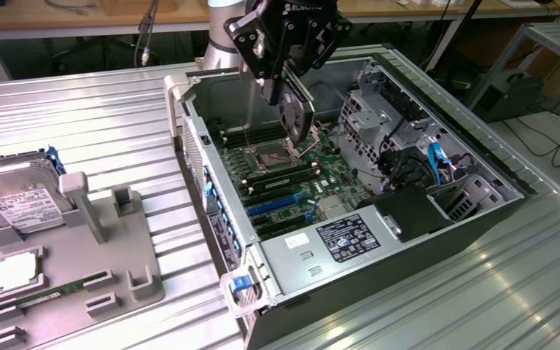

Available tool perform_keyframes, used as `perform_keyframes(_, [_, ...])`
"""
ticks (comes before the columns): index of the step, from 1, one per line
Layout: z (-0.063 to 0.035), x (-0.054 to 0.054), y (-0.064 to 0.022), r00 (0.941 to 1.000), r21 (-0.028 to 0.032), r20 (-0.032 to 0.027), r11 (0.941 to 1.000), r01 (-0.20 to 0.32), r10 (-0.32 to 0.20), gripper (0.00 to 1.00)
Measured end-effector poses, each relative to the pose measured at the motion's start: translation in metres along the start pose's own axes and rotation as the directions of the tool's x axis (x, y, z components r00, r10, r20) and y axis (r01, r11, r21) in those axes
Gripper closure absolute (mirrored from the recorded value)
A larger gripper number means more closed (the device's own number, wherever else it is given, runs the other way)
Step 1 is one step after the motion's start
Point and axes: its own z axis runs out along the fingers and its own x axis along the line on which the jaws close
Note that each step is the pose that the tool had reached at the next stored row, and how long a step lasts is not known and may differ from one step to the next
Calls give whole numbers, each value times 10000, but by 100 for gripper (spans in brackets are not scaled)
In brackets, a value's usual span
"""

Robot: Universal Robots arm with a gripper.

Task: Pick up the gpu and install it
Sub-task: 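Pick up the gpu and move the gpu toward the slot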

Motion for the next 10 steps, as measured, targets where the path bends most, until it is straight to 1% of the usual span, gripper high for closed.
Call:
perform_keyframes(6, [2, -94, 3, 10000, 1, 0, 10000, 0, 0, 72])
perform_keyframes(10, [4, -179, 1, 10000, 1, -1, 10000, 0, 0, 72])
